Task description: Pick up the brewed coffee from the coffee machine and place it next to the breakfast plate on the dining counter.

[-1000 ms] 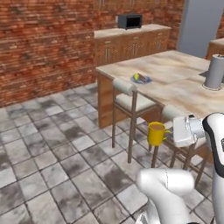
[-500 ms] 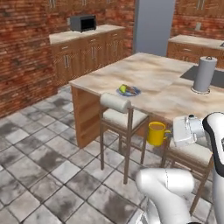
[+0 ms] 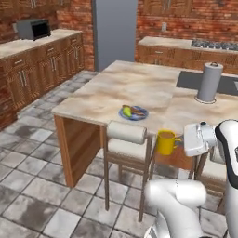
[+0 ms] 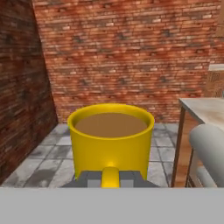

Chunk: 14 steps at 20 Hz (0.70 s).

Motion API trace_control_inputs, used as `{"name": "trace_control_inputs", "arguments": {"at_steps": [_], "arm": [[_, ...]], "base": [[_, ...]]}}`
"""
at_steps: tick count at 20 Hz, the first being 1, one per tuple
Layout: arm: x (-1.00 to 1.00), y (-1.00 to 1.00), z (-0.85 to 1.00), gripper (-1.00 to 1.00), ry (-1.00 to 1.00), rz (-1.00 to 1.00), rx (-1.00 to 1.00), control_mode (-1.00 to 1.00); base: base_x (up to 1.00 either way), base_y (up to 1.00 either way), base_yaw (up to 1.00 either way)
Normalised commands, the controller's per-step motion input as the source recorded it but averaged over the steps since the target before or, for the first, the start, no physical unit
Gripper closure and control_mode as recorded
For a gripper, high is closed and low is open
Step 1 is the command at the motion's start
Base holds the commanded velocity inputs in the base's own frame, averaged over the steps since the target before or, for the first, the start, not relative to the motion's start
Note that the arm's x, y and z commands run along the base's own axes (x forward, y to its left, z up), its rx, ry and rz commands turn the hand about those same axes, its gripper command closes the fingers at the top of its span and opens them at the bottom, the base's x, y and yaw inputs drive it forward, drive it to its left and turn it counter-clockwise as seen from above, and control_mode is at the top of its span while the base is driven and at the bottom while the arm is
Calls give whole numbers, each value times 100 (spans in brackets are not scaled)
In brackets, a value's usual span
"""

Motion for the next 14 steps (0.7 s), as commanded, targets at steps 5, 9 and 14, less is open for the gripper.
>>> {"name": "trace_control_inputs", "arguments": {"at_steps": [5,9,14], "arm": [[0,0,0,100,0,0,0,100],[0,0,0,100,0,0,0,100],[0,0,0,100,0,0,0,100]], "base": [[100,40,-51],[100,28,-51],[98,15,-53]]}}
